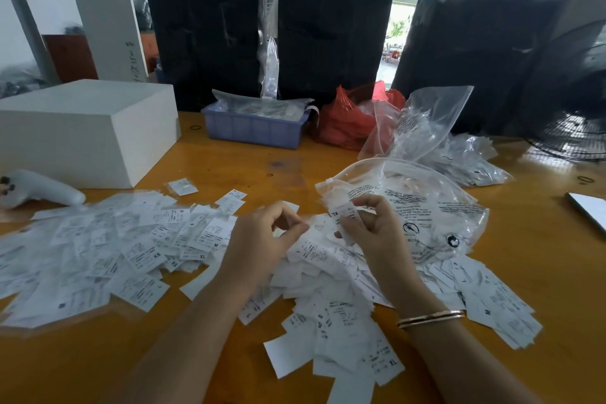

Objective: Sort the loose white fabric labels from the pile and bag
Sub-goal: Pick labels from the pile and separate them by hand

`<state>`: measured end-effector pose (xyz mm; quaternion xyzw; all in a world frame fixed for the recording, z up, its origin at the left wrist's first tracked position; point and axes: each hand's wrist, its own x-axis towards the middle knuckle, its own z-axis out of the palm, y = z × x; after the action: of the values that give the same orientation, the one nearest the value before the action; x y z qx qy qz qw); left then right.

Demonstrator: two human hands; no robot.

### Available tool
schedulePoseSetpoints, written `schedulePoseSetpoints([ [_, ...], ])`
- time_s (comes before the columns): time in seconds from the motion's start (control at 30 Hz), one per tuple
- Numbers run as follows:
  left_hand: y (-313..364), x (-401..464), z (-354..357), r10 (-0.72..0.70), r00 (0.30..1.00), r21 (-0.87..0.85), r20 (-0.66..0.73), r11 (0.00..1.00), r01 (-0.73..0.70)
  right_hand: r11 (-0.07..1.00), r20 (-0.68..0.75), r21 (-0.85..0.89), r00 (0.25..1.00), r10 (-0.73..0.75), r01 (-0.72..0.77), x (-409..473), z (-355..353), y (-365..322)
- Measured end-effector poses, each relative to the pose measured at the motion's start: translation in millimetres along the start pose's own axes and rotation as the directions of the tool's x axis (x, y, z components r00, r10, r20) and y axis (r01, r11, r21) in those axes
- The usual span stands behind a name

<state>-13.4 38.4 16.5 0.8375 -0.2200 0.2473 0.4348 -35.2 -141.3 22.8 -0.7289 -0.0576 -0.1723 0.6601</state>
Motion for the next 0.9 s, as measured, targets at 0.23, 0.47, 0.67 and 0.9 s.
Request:
schedulePoseSetpoints([
  [0.23,2.3,-0.7,-1.1,0.12,0.992,0.174,0.047,0.977,-0.126,0.828,0.085,-0.367,0.902,-0.424,0.424,-7.4,-1.7,-12.7],
  [0.47,5.6,-0.8,-2.1,0.147,0.988,0.19,0.054,0.97,-0.155,0.664,0.178,-0.501,0.817,-0.548,0.555,-5.7,-0.3,-6.6],
  [0.67,7.3,-0.8,-3.5,0.17,0.983,0.187,0.062,0.966,-0.179,0.594,0.229,-0.54,0.783,-0.578,0.596,-4.8,-0.2,-4.9],
  [0.9,10.5,-2.0,-3.4,0.172,0.981,0.184,0.094,0.965,-0.187,0.453,0.352,-0.634,0.756,-0.552,0.626,-3.7,2.6,-2.4],
])
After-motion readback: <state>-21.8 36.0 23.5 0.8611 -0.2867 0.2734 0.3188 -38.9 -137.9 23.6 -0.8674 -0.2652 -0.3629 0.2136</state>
